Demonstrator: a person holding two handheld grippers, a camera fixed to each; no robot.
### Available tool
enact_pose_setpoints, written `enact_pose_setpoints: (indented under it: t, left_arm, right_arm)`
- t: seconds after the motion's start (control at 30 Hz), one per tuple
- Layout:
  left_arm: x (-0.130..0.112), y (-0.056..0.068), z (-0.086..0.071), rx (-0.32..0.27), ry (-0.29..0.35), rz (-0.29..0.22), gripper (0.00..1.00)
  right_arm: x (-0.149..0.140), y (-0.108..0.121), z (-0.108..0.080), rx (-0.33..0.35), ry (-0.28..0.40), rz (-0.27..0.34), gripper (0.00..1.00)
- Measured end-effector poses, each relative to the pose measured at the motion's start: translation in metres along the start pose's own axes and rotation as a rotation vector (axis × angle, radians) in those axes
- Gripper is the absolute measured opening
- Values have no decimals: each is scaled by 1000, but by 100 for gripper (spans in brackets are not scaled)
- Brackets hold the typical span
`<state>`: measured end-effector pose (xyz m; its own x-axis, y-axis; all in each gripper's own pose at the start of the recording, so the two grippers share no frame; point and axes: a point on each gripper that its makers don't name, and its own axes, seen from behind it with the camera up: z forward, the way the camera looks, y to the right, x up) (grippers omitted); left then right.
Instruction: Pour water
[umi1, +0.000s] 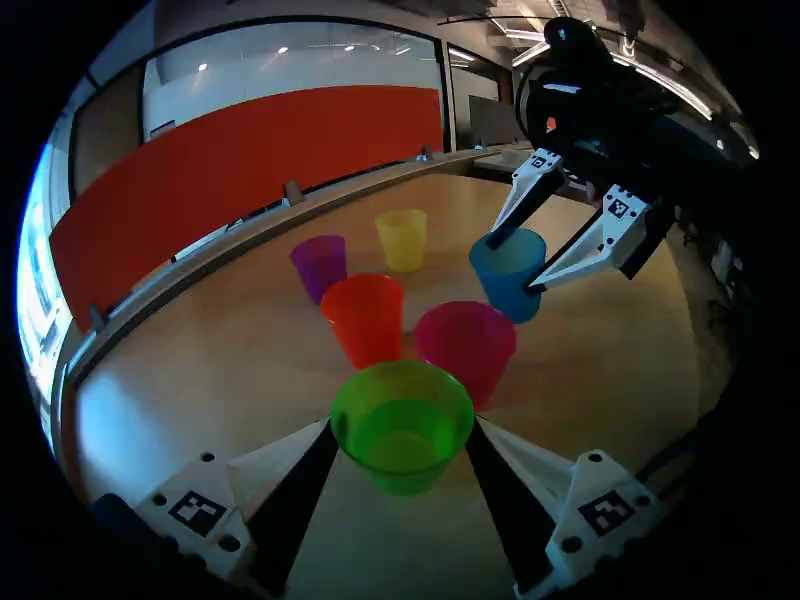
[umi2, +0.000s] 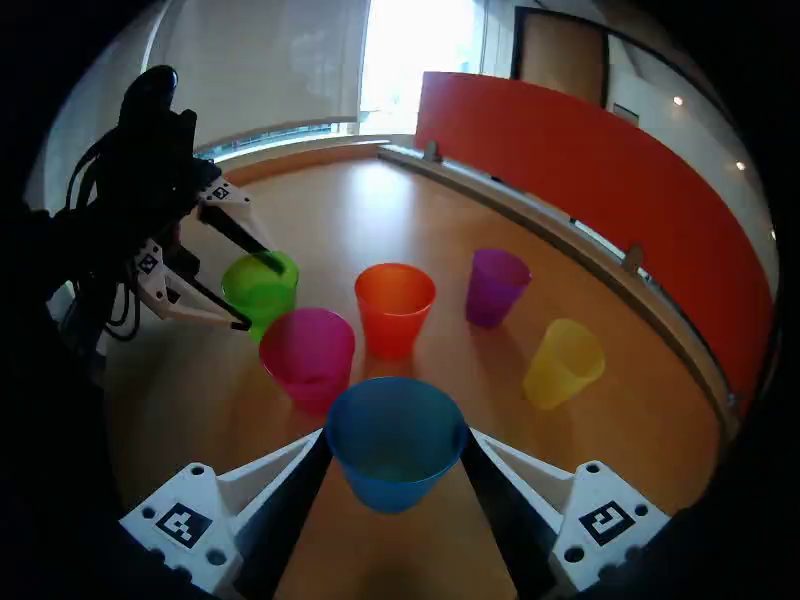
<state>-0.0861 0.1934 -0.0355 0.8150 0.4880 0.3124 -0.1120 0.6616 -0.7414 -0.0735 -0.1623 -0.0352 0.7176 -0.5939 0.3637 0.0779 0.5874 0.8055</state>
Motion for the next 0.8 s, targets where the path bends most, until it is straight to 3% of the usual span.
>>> enact_pose_setpoints:
  t: [0.8]
  left_arm:
    - [-10,-2,10,-6,4,-48,86]
  right_arm:
    - [-7,4,16,11,-7,8,92]
